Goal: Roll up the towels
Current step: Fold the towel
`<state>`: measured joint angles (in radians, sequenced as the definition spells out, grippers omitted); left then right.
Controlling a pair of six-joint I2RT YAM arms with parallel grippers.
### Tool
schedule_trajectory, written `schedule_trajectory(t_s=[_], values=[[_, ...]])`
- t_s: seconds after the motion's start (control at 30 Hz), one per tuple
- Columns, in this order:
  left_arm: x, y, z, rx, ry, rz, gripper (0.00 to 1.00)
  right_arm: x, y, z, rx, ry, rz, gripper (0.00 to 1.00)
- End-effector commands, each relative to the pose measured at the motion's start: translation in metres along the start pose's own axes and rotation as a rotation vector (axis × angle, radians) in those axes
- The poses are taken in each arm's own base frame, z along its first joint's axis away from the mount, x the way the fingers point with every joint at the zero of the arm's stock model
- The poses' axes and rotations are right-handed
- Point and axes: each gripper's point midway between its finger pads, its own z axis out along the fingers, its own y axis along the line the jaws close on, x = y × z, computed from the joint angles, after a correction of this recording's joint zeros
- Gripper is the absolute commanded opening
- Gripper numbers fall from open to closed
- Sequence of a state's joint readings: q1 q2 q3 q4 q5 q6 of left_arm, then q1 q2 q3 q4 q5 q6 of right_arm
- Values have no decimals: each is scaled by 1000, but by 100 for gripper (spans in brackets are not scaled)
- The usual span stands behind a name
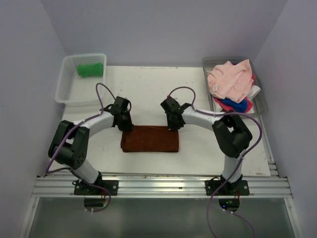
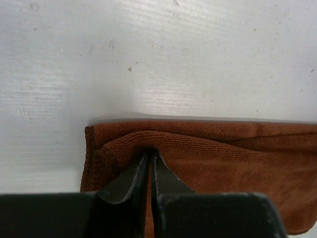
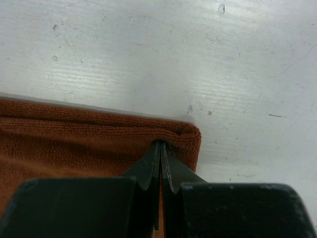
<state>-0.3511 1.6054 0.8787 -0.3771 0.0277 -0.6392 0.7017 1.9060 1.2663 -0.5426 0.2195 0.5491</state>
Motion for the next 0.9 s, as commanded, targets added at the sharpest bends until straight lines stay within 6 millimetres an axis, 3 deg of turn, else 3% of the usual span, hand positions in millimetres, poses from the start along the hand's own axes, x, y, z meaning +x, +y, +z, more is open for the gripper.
schedule_trajectory(t_s=[0.0,0.13,0.17,0.2,0.37,0.47,0.5,0.53,0.6,0.67,0.73,0.87], values=[[-15,5,7,-45,-21,40,9,24,-12,13,12,13,26,0],[1,-1,22,-19,29,45,9,62,-25,7,-6,41,77,0],[1,-3,25,-18,32,49,9,86,-31,7,4,74,70,0],[2,-5,27,-17,38,56,9,88,-27,-2,-14,53,96,0],[-20,-38,39,15,18,90,5,147,4,-27,-65,62,30,0],[-28,-79,44,69,-2,145,6,162,24,-46,-105,39,36,0],[-26,-88,44,70,6,169,6,164,25,-52,-106,36,54,0],[-28,-109,47,88,0,207,6,156,27,-61,-118,-4,67,0],[-28,-121,45,81,11,264,7,150,26,-77,-121,-36,68,0],[-41,-136,36,82,-32,298,10,127,21,-98,-123,-126,84,0],[-51,-142,18,97,-65,328,13,118,10,-111,-96,-161,63,0],[-64,-150,-19,137,-121,357,21,99,16,-126,-141,-236,33,4]])
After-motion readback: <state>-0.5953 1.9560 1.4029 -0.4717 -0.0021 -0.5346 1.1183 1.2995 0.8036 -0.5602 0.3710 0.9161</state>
